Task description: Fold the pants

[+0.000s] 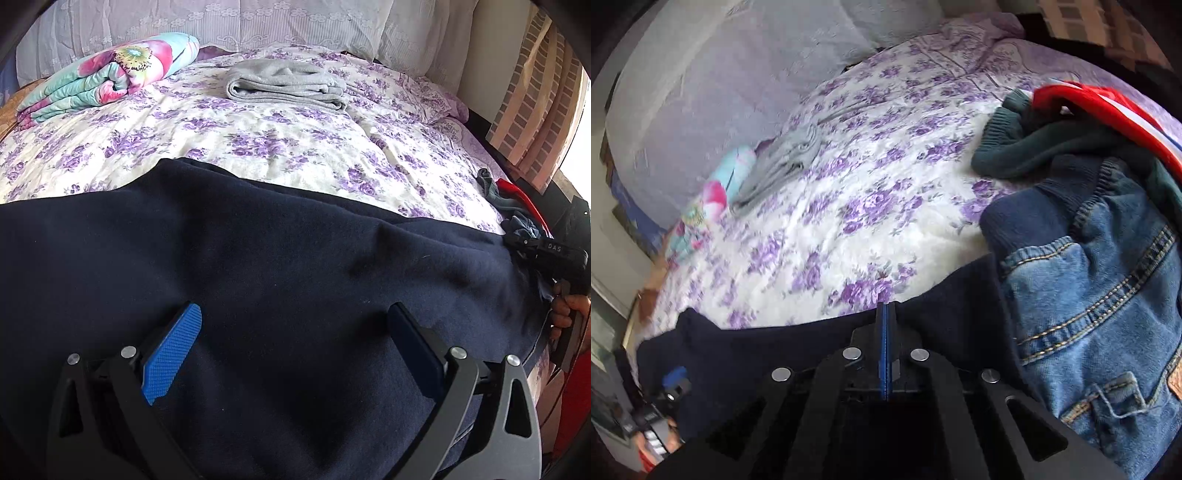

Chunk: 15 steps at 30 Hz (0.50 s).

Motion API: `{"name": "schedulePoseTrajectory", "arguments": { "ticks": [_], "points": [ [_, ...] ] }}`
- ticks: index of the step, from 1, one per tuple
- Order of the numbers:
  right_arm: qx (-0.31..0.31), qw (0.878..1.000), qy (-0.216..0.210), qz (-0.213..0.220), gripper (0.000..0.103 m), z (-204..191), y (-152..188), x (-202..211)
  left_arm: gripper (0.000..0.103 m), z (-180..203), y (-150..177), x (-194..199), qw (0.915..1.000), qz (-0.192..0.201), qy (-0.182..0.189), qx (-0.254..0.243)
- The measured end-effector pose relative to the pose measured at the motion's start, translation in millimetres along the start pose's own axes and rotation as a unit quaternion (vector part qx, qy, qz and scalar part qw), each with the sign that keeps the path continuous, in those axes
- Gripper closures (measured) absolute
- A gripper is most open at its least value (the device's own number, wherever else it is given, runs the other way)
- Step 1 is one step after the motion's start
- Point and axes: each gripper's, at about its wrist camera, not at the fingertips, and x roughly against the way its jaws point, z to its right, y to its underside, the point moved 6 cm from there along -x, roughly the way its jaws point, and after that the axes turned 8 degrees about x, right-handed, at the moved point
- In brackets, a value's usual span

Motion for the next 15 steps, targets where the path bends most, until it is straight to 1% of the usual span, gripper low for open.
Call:
{"name": "schedulePoseTrajectory", "arguments": {
  "ticks": [1, 2, 3, 4, 5, 6, 8, 10, 11, 12, 13, 14, 15],
  "points": [
    [0.031, 0.999, 0.023, 0.015, 0.103, -6, 0, 10, 0.005, -1, 0, 1, 1.0000, 0.001, 0.002, 0.004],
    [0.045, 0.997, 0.051, 0.033, 0.097, -9, 1, 24, 0.005, -2, -1, 3, 0.9999, 0.002, 0.003, 0.009],
    [0.045, 0.996, 0.058, 0.046, 0.091, -9, 3, 39, 0.005, -3, -2, 5, 0.9999, 0.004, 0.005, 0.015],
    [0.039, 0.997, 0.039, 0.055, 0.072, -9, 7, 56, 0.005, -3, -4, 9, 0.9997, 0.007, 0.007, 0.024],
    [0.027, 0.997, 0.021, 0.064, 0.058, -8, 13, 76, 0.005, -4, -6, 13, 0.9994, 0.012, 0.010, 0.032],
    [0.016, 0.997, 0.017, 0.074, 0.043, -6, 20, 95, 0.005, -2, -9, 17, 0.9989, 0.018, 0.018, 0.039],
    [-0.005, 0.997, 0.000, 0.076, 0.043, -3, 41, 130, 0.005, 6, -15, 17, 0.9977, 0.015, 0.045, 0.049],
    [-0.041, 0.997, -0.013, 0.057, 0.042, 3, 67, 147, 0.005, 19, -18, 9, 0.9968, -0.001, 0.064, 0.048],
    [-0.064, 0.997, -0.021, 0.040, 0.042, 7, 83, 150, 0.005, 28, -17, 1, 0.9966, -0.013, 0.069, 0.042],
    [-0.085, 0.996, -0.029, 0.026, 0.042, 10, 97, 149, 0.005, 35, -15, -7, 0.9973, -0.020, 0.062, 0.035],
    [-0.111, 0.993, -0.040, 0.017, 0.042, 14, 109, 145, 0.005, 39, -12, -16, 0.9990, -0.020, 0.034, 0.020],
    [-0.135, 0.990, -0.049, 0.012, 0.042, 17, 119, 138, 0.005, 45, -9, -23, 0.9998, -0.015, -0.007, -0.010],
    [-0.155, 0.986, -0.057, 0.008, 0.042, 19, 125, 129, 0.005, 50, -7, -28, 0.9988, -0.014, -0.032, -0.033]
  ]
}}
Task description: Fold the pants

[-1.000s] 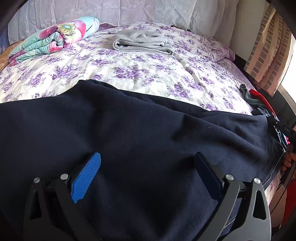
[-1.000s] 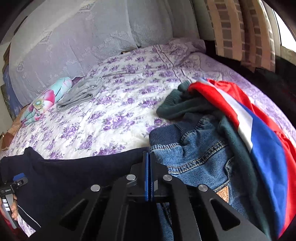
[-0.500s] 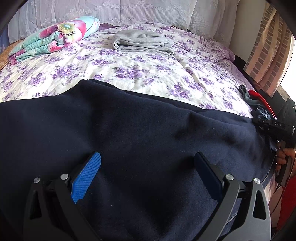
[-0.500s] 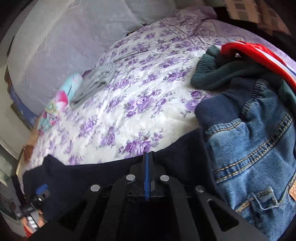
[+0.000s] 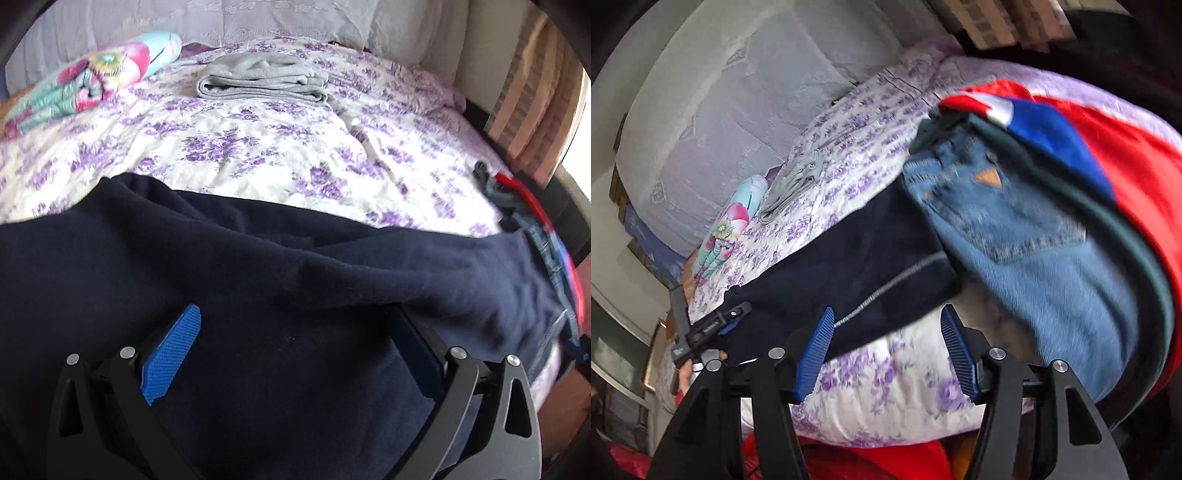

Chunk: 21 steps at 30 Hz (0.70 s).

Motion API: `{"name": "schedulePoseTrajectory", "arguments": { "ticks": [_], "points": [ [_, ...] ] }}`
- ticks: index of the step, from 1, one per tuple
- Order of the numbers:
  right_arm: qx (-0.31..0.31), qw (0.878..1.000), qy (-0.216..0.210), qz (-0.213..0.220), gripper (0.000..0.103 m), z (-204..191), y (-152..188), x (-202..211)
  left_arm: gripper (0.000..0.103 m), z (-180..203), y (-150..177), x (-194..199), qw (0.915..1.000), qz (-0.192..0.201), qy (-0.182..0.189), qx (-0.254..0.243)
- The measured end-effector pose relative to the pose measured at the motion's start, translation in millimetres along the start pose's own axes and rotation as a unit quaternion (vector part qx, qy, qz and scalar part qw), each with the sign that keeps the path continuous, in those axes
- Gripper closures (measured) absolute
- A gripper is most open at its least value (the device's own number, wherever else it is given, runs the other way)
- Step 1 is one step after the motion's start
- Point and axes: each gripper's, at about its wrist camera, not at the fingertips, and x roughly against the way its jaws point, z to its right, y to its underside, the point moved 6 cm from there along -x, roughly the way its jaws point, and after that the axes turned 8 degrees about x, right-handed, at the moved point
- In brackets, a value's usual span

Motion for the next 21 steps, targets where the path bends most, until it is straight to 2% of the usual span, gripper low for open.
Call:
{"name": "schedulePoseTrajectory", "arguments": {
  "ticks": [1, 4, 6, 8, 9, 10, 12, 14, 16, 19, 21],
  "points": [
    [-0.024, 1.000, -0.009, 0.000, 0.042, 6, 2, -10, 0.005, 2, 0, -1, 0.9999, -0.001, -0.012, -0.009],
    [-0.087, 0.995, -0.034, 0.031, 0.040, 19, -6, -28, 0.005, -6, -1, 4, 0.9999, -0.004, 0.013, 0.008],
    [-0.109, 0.992, -0.036, 0.049, 0.040, 21, -13, -34, 0.005, -17, 2, 15, 0.9992, 0.000, 0.025, 0.032],
    [-0.103, 0.992, -0.026, 0.064, 0.046, 19, -15, -37, 0.005, -31, 8, 29, 0.9981, 0.008, 0.023, 0.056],
    [-0.095, 0.993, -0.010, 0.072, 0.066, 20, -14, -38, 0.005, -37, 13, 35, 0.9977, 0.010, 0.023, 0.063],
    [-0.092, 0.993, -0.004, 0.079, 0.074, 21, -12, -41, 0.005, -44, 19, 39, 0.9977, 0.010, 0.017, 0.065],
    [-0.094, 0.989, -0.002, 0.110, 0.079, 18, -9, -39, 0.005, -54, 29, 46, 0.9985, 0.012, 0.011, 0.053],
    [-0.052, 0.988, 0.025, 0.143, 0.082, 0, -14, -31, 0.005, -59, 37, 54, 0.9992, 0.019, -0.010, 0.033],
    [0.006, 0.983, 0.040, 0.178, 0.084, -31, -25, -23, 0.005, -68, 43, 69, 0.9979, 0.040, -0.033, 0.037],
    [0.104, 0.974, 0.018, 0.201, 0.084, -99, -45, -23, 0.005, -93, 47, 92, 0.9950, 0.063, -0.017, 0.075],
    [0.189, 0.960, -0.002, 0.206, 0.084, -159, -50, -35, 0.005, -122, 49, 107, 0.9901, 0.074, -0.025, 0.117]
  ]
}}
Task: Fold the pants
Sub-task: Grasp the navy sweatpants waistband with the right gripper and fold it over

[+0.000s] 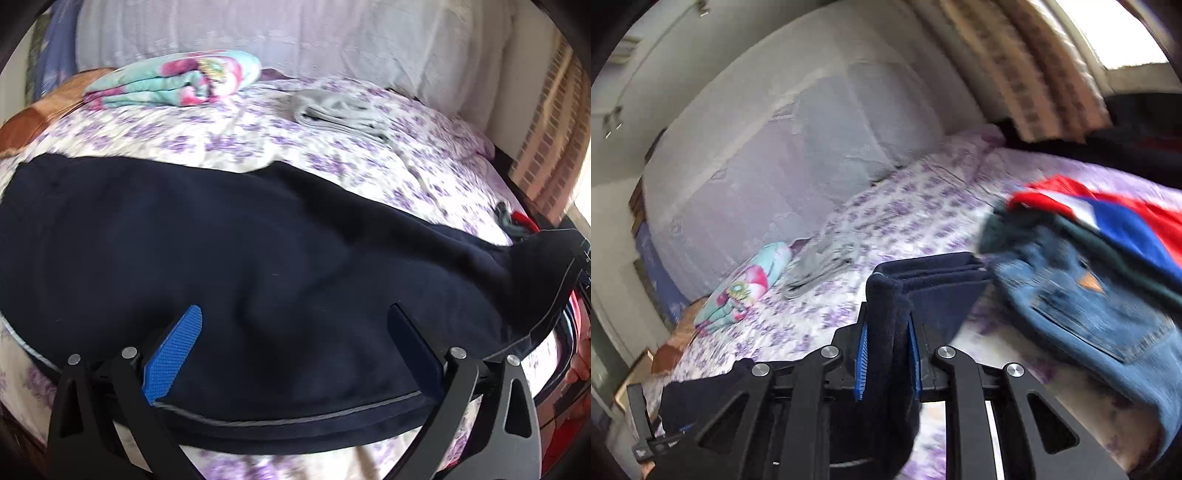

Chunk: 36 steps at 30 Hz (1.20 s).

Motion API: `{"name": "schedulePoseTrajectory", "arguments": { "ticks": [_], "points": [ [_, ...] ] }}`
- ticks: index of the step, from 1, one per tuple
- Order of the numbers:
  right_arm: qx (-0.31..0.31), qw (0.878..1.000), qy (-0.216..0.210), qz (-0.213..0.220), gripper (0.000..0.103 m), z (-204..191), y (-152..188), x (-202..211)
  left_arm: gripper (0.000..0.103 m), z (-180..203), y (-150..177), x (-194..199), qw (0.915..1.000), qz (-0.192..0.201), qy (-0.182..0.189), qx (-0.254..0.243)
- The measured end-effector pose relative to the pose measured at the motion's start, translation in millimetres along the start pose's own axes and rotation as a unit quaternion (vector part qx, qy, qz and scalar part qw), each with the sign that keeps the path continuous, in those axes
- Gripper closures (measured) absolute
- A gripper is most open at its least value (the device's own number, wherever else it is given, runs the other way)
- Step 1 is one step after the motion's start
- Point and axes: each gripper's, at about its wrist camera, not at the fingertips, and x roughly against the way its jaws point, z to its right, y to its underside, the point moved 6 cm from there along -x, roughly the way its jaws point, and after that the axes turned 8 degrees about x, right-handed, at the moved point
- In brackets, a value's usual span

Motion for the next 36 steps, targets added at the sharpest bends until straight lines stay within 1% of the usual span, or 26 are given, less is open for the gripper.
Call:
{"name": "schedulePoseTrajectory", "arguments": {
  "ticks": [1, 3, 4, 6, 7, 9, 11, 12, 14, 16, 18, 19, 20, 22, 23, 24, 25, 26, 27, 29, 30, 31, 33, 34, 35, 36],
  "points": [
    [0.043, 0.999, -0.021, -0.001, 0.084, -32, -4, -10, 0.005, -21, -3, 9, 0.9995, 0.008, -0.010, 0.029],
    [0.134, 0.988, -0.067, -0.023, 0.084, -97, 8, -29, 0.005, -57, -7, 28, 0.9964, 0.021, -0.012, 0.081],
    [0.177, 0.979, -0.090, -0.041, 0.084, -127, 22, -38, 0.005, -74, -8, 39, 0.9939, 0.030, -0.002, 0.106],
    [0.257, 0.952, -0.140, -0.085, 0.085, -181, 62, -55, 0.005, -104, -8, 65, 0.9862, 0.049, 0.033, 0.155],
    [0.289, 0.938, -0.161, -0.108, 0.085, -200, 83, -60, 0.005, -120, -8, 77, 0.9814, 0.060, 0.030, 0.180],
    [0.336, 0.914, -0.174, -0.143, 0.085, -223, 118, -66, 0.005, -153, -7, 96, 0.9716, 0.084, -0.013, 0.221],
    [0.373, 0.905, -0.156, -0.130, 0.085, -231, 129, -63, 0.005, -178, -5, 105, 0.9650, 0.089, -0.036, 0.244],
    [0.378, 0.904, -0.155, -0.127, 0.085, -234, 127, -58, 0.005, -189, -4, 106, 0.9617, 0.086, -0.040, 0.257],
    [0.363, 0.911, -0.156, -0.116, 0.085, -237, 112, -58, 0.005, -201, -1, 101, 0.9572, 0.076, -0.036, 0.277],
    [0.351, 0.919, -0.155, -0.092, 0.085, -238, 93, -53, 0.005, -202, -1, 92, 0.9569, 0.066, -0.032, 0.281],
    [0.358, 0.918, -0.154, -0.073, 0.085, -245, 85, -54, 0.005, -202, 0, 86, 0.9576, 0.065, -0.043, 0.278],
    [0.362, 0.916, -0.159, -0.077, 0.085, -245, 87, -55, 0.005, -202, 1, 85, 0.9584, 0.066, -0.050, 0.273],
    [0.364, 0.911, -0.167, -0.100, 0.085, -246, 97, -59, 0.005, -200, 0, 83, 0.9600, 0.068, -0.059, 0.265],
    [0.375, 0.893, -0.182, -0.172, 0.080, -249, 128, -74, 0.005, -196, 1, 79, 0.9622, 0.066, -0.074, 0.254],
    [0.391, 0.885, -0.182, -0.175, 0.079, -249, 138, -76, 0.005, -195, 2, 77, 0.9628, 0.064, -0.079, 0.250],
    [0.402, 0.883, -0.181, -0.161, 0.076, -251, 135, -71, 0.005, -195, 2, 76, 0.9634, 0.062, -0.083, 0.247],
    [0.404, 0.878, -0.196, -0.168, 0.062, -254, 131, -65, 0.005, -195, 2, 75, 0.9640, 0.062, -0.086, 0.244],
    [0.394, 0.875, -0.220, -0.173, 0.058, -256, 122, -57, 0.005, -194, 3, 75, 0.9647, 0.062, -0.089, 0.240],
    [0.376, 0.879, -0.241, -0.164, 0.057, -256, 110, -49, 0.005, -194, 2, 74, 0.9652, 0.061, -0.091, 0.237],
    [0.339, 0.895, -0.261, -0.129, 0.056, -250, 78, -33, 0.005, -194, 1, 74, 0.9655, 0.060, -0.092, 0.236],
    [0.328, 0.903, -0.252, -0.115, 0.054, -245, 64, -31, 0.005, -194, -1, 73, 0.9649, 0.061, -0.091, 0.239],
    [0.319, 0.914, -0.228, -0.102, 0.047, -238, 51, -34, 0.005, -194, -1, 74, 0.9644, 0.061, -0.089, 0.241],
    [0.311, 0.931, -0.162, -0.097, 0.045, -224, 41, -54, 0.005, -196, -2, 75, 0.9630, 0.063, -0.081, 0.250],
    [0.311, 0.934, -0.133, -0.117, 0.045, -217, 45, -72, 0.005, -196, -3, 75, 0.9624, 0.063, -0.076, 0.253],
    [0.317, 0.928, -0.112, -0.158, 0.045, -211, 60, -93, 0.005, -197, -4, 76, 0.9618, 0.061, -0.071, 0.257],
    [0.331, 0.911, -0.103, -0.222, 0.044, -207, 84, -114, 0.005, -198, -5, 76, 0.9613, 0.058, -0.065, 0.261]
  ]
}}
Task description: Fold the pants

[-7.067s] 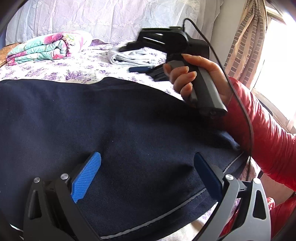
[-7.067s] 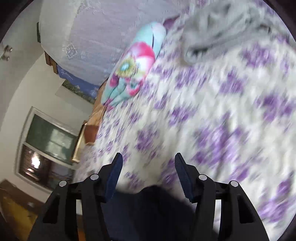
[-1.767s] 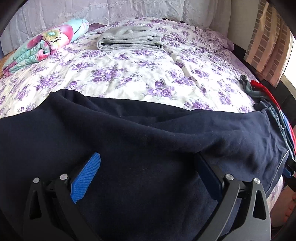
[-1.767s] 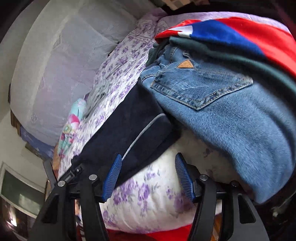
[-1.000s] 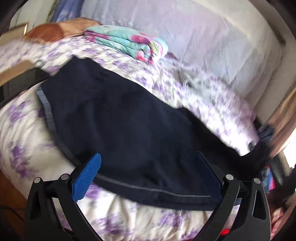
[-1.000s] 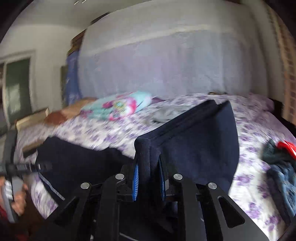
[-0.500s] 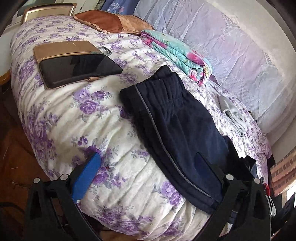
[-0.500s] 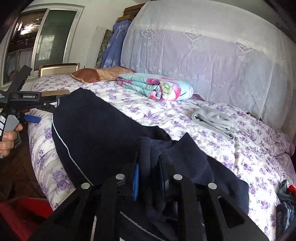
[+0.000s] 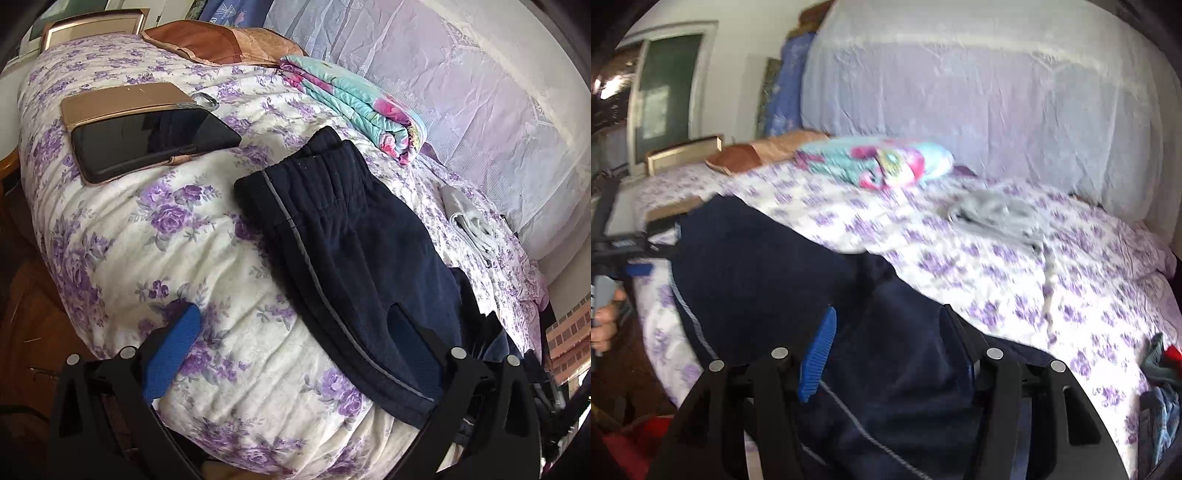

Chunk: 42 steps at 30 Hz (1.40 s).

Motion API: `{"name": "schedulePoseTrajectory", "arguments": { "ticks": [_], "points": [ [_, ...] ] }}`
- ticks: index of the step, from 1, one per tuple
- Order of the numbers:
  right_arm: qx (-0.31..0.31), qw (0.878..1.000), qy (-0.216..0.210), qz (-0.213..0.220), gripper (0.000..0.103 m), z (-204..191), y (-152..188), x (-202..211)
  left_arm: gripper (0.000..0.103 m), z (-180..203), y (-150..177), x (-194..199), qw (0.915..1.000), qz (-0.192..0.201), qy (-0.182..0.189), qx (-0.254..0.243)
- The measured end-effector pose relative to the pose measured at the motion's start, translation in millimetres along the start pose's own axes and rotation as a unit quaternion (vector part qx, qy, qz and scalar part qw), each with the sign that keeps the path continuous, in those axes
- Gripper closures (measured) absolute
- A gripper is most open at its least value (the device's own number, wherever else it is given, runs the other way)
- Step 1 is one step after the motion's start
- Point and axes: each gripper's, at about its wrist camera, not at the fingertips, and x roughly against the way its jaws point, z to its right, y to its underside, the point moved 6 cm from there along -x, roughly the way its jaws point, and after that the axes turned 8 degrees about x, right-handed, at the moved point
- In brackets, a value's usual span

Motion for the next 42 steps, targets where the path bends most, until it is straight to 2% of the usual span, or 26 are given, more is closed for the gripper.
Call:
{"name": "schedulePoseTrajectory", "arguments": {
  "ticks": [1, 2, 4, 7, 10, 11, 13, 15, 16, 19, 22, 23, 24, 25, 26, 29, 30, 32, 34, 35, 36, 38, 39, 41, 42],
  "points": [
    [0.002, 1.000, -0.012, -0.025, 0.041, -3, 11, -17, 0.005, 0, -2, 0, 1.0000, -0.005, 0.005, 0.005],
    [-0.013, 1.000, -0.024, -0.009, 0.040, 2, 11, -14, 0.005, -1, -5, 0, 0.9998, -0.011, 0.013, 0.010],
    [-0.036, 0.998, -0.049, -0.010, 0.036, 11, 7, -7, 0.005, -3, -12, -3, 0.9991, -0.025, 0.026, 0.022],
    [-0.057, 0.997, -0.032, 0.047, 0.033, 21, 7, 18, 0.005, -6, -26, -10, 0.9970, -0.044, 0.044, 0.045],
    [-0.098, 0.990, -0.044, 0.095, 0.027, 37, 10, 42, 0.005, 0, -37, -23, 0.9973, -0.049, 0.041, 0.035],
    [-0.113, 0.988, -0.053, 0.095, 0.026, 43, 12, 41, 0.005, 3, -40, -29, 0.9974, -0.052, 0.041, 0.029],
    [-0.125, 0.988, -0.071, 0.061, 0.025, 46, 21, 22, 0.005, 7, -43, -43, 0.9975, -0.056, 0.037, 0.022],
    [-0.112, 0.992, -0.055, 0.024, 0.024, 40, 34, -1, 0.005, 12, -44, -51, 0.9984, -0.045, 0.026, 0.020],
    [-0.099, 0.994, -0.052, 0.015, 0.019, 34, 36, -7, 0.005, 16, -44, -55, 0.9988, -0.040, 0.020, 0.019],
    [-0.085, 0.995, -0.047, 0.030, 0.016, 29, 32, -1, 0.005, 22, -43, -60, 0.9996, -0.026, 0.009, 0.011],
    [-0.114, 0.990, -0.028, 0.073, 0.016, 38, 33, 21, 0.005, 23, -45, -59, 0.9991, -0.020, 0.031, 0.021],
    [-0.123, 0.988, -0.029, 0.091, 0.016, 42, 32, 30, 0.009, 22, -46, -56, 0.9985, -0.019, 0.043, 0.029],
    [-0.130, 0.986, -0.030, 0.104, 0.016, 46, 31, 38, 0.025, 22, -47, -54, 0.9980, -0.019, 0.050, 0.035],
    [-0.136, 0.984, -0.029, 0.107, 0.014, 49, 32, 41, 0.034, 19, -47, -52, 0.9983, -0.016, 0.040, 0.040],
    [-0.139, 0.985, -0.028, 0.100, 0.014, 51, 34, 39, 0.048, 15, -47, -51, 0.9986, -0.012, 0.028, 0.042],
    [-0.154, 0.986, -0.025, 0.065, 0.014, 57, 50, 19, 0.063, 9, -46, -49, 0.9986, -0.007, 0.037, 0.037],
    [-0.163, 0.984, -0.027, 0.072, 0.015, 58, 53, 20, 0.066, 9, -46, -47, 0.9985, -0.006, 0.041, 0.034],
    [-0.173, 0.978, -0.021, 0.111, 0.015, 63, 50, 38, 0.071, 12, -46, -40, 0.9987, 0.001, 0.045, 0.024],
    [-0.182, 0.973, -0.013, 0.142, 0.015, 71, 46, 54, 0.074, 23, -48, -30, 0.9990, 0.018, 0.042, -0.001],
    [-0.182, 0.973, -0.016, 0.143, 0.014, 73, 45, 57, 0.075, 32, -48, -23, 0.9986, 0.031, 0.037, -0.022],
    [-0.178, 0.976, -0.019, 0.126, 0.014, 73, 45, 52, 0.076, 42, -49, -17, 0.9976, 0.044, 0.033, -0.042],
    [-0.146, 0.989, -0.019, 0.030, 0.013, 64, 56, 21, 0.077, 65, -48, -2, 0.9939, 0.070, 0.031, -0.080],
    [-0.108, 0.994, 0.001, -0.002, 0.012, 56, 62, 6, 0.077, 76, -47, 4, 0.9920, 0.078, 0.034, -0.093],
    [-0.077, 0.997, 0.026, 0.006, 0.010, 48, 60, 7, 0.078, 102, -42, 18, 0.9861, 0.095, 0.041, -0.130],
    [-0.078, 0.997, 0.018, 0.018, 0.010, 48, 57, 12, 0.078, 114, -39, 23, 0.9832, 0.102, 0.043, -0.145]
  ]
}}
